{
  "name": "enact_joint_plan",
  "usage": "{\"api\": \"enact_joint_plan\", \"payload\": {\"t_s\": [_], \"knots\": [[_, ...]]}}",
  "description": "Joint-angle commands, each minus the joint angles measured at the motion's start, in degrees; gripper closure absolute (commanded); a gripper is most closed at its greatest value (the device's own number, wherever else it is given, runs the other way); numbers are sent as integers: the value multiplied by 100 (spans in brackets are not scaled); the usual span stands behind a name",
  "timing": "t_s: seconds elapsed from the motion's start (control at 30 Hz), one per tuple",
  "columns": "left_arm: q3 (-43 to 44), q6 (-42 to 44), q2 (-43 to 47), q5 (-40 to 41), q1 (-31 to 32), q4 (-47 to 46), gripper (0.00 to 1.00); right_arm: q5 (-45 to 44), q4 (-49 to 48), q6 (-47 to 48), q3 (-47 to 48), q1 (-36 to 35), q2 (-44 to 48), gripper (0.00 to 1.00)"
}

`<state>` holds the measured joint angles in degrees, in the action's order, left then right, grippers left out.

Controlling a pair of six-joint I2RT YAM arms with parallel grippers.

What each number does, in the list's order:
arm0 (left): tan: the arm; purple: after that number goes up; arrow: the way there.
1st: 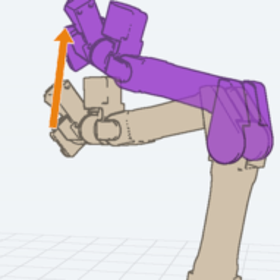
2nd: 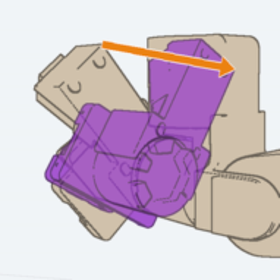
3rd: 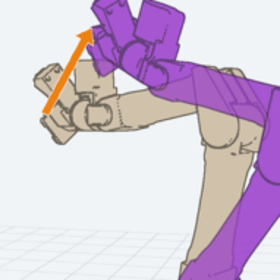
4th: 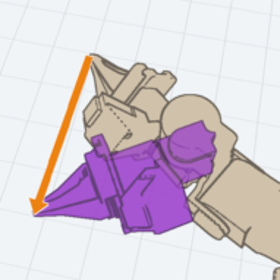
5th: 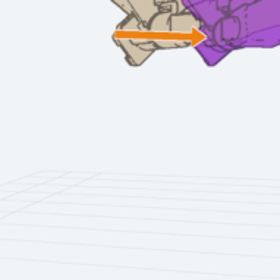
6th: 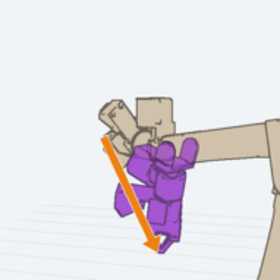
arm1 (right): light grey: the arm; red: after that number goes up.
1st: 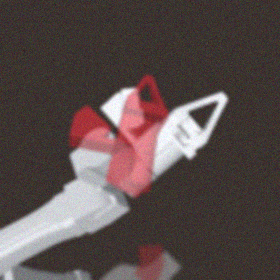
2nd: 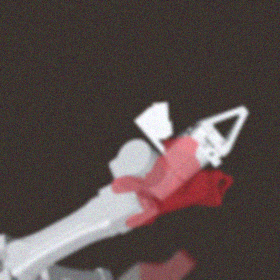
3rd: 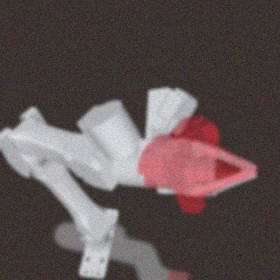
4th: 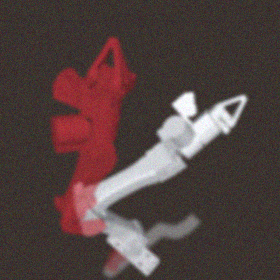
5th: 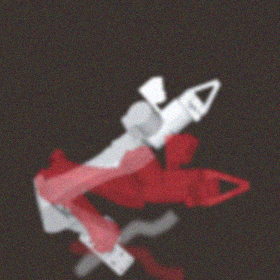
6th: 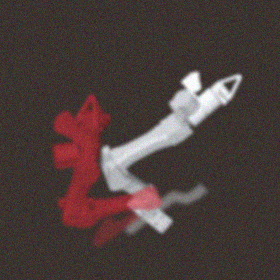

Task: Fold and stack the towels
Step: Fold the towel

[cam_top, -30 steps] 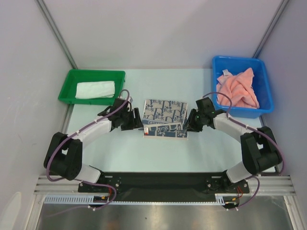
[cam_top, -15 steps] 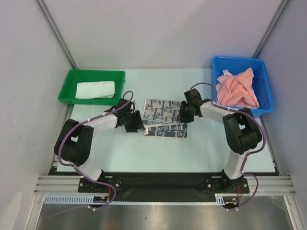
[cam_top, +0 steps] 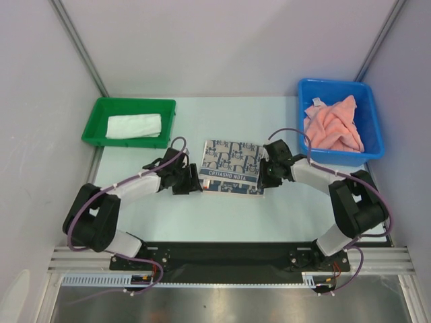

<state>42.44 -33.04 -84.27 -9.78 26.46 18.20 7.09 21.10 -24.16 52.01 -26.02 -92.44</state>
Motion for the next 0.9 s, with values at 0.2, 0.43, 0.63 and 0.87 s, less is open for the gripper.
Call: {"api": "enact_joint_plan", "payload": {"t_s": [0.2, 0.43, 0.63, 0.87], "knots": [[634, -220, 324, 767, -44, 316, 27, 30, 104, -366, -271, -96, 675, 72], [661, -432, -177, 302, -185, 36, 28, -85, 16, -1799, -165, -245, 763, 70], [511, -247, -353, 398, -185, -35, 31, -383, -141, -2610, -542, -579, 1009, 71], [634, -124, -696, 336, -185, -194, 33, -981, -46, -2497, -490, -720, 702, 69]]}}
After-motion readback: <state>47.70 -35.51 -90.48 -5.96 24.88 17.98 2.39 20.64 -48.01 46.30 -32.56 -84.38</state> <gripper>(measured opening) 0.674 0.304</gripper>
